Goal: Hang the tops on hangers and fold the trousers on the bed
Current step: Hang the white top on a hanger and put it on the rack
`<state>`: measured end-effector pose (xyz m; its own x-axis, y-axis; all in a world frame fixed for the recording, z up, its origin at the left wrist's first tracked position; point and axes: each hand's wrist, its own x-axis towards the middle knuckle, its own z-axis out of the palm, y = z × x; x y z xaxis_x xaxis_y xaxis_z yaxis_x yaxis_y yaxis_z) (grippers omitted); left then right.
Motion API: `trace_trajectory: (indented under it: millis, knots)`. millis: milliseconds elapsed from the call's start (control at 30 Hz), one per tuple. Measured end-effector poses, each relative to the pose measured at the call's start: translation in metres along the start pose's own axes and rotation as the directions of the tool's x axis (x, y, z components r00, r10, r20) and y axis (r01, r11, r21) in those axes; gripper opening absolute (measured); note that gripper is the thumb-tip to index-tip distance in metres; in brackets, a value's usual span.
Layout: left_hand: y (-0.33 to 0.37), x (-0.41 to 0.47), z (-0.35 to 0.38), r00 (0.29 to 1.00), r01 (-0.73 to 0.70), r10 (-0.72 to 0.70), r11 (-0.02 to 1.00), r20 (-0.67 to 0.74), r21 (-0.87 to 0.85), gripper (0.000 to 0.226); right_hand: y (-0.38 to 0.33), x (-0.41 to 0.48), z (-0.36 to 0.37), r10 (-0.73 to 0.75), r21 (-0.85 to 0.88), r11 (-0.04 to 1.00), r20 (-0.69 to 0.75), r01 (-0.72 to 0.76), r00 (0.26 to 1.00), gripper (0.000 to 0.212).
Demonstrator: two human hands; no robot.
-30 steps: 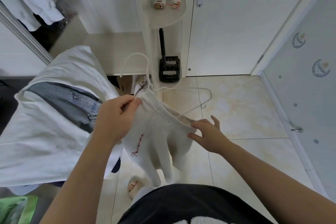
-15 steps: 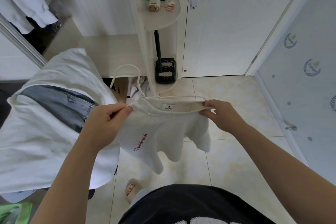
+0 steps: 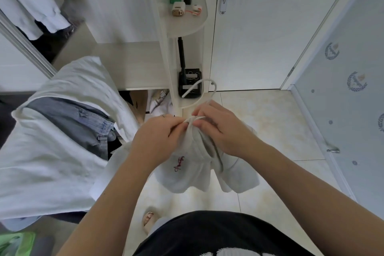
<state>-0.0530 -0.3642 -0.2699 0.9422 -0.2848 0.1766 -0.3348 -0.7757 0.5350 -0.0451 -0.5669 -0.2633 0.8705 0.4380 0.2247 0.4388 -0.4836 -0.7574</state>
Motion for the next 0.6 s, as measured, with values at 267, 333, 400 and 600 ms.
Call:
trace_trajectory:
  millis: [267,333,400,600]
  knots:
    - [-0.029,-0.002,-0.013,0.996,-0.052,0.045,0.993,-0.072,-0.106,0.02,0.012,-0.008,-0.018,0.287,0.155,0.949,-0.056,-0.276,0.956,0.025]
    - [-0.039,-0.001,-0.014,0.997,-0.022,0.016,0.997,-0.075,-0.075,0.027,0.013,-0.008,-0.024,0.299,0.101,0.949,0.001,-0.298,0.954,0.008]
    - [-0.05,0.001,-0.019,0.992,0.016,-0.023,0.998,-0.124,-0.054,0.029,0.014,-0.01,-0.03,0.315,0.071,0.945,0.048,-0.318,0.948,0.014]
    - [-0.06,0.005,-0.028,0.976,0.096,-0.11,0.992,-0.189,-0.078,0.022,0.016,-0.019,-0.038,0.326,0.074,0.941,0.068,-0.331,0.943,0.027]
